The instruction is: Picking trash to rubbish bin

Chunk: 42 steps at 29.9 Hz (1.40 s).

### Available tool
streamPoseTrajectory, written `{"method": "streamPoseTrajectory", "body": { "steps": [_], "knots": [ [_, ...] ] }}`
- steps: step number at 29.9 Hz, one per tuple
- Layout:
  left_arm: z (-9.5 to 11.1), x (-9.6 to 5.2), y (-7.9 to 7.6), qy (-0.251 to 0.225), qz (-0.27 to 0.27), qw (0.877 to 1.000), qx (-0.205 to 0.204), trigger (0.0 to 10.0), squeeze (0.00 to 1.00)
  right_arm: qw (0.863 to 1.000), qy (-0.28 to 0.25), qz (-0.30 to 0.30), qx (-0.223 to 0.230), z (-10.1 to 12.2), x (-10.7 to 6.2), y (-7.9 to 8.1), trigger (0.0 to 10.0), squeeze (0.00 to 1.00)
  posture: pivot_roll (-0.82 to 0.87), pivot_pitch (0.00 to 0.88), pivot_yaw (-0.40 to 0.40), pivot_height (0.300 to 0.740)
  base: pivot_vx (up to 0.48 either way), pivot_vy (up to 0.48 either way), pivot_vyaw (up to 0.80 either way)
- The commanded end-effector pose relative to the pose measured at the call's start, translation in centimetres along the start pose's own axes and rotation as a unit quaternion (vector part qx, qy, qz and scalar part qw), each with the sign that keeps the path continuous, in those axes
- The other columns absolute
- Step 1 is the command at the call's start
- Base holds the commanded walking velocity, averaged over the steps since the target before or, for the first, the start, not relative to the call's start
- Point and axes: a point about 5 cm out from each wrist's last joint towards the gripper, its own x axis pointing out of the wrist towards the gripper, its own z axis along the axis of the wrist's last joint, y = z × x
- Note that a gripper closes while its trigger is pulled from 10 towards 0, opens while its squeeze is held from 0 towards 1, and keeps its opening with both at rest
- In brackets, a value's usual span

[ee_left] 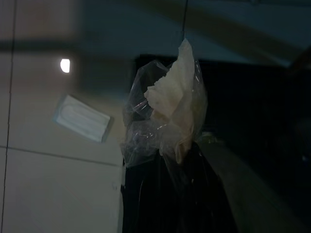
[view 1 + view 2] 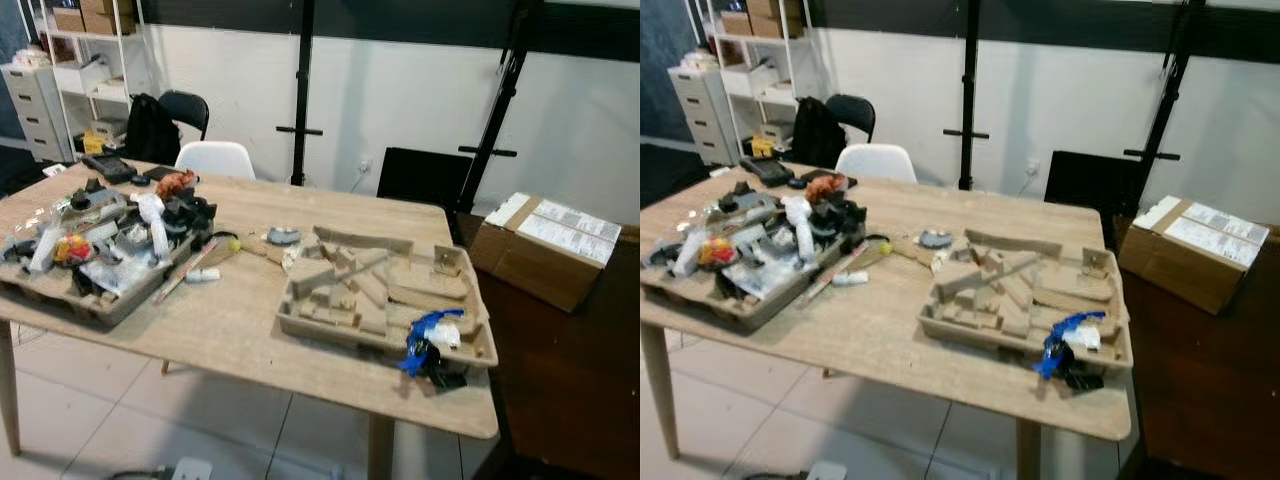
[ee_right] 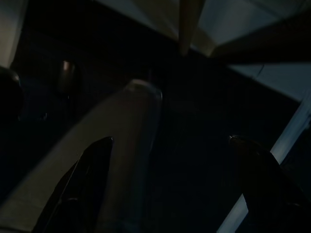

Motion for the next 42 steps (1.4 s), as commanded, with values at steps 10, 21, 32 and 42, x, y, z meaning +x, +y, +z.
{"method": "streamPoseTrajectory", "body": {
  "steps": [10,21,32,42],
  "knots": [
    [-1.0,-0.4,-0.1,-0.012,0.001,1.0,0.012,10.0,0.0,1.0,0.007,0.006,0.007,-1.3,-0.1,0.6,10.0,0.0,0.09,0.209,-0.031,0.74,0.0,0.0,0.0],
    [0.5,0.0,0.2,-0.029,0.007,1.0,0.007,10.0,0.0,1.0,-0.012,0.001,0.007,0.2,0.0,0.3,10.0,0.0,0.09,0.123,-0.036,0.74,0.0,0.0,-0.22],
    [1.2,0.3,0.6,-0.02,0.01,1.0,0.002,10.0,0.0,0.999,-0.029,-0.01,0.017,1.8,0.0,-0.4,10.0,0.0,0.08,0.086,-0.035,0.74,0.0,0.0,-0.8],
    [0.7,0.3,0.7,-0.001,0.018,1.0,0.014,10.0,0.0,1.0,-0.021,-0.003,0.006,1.4,0.0,-0.5,10.0,0.0,0.09,0.067,-0.041,0.74,0.0,0.0,-0.04]
  ]
}}
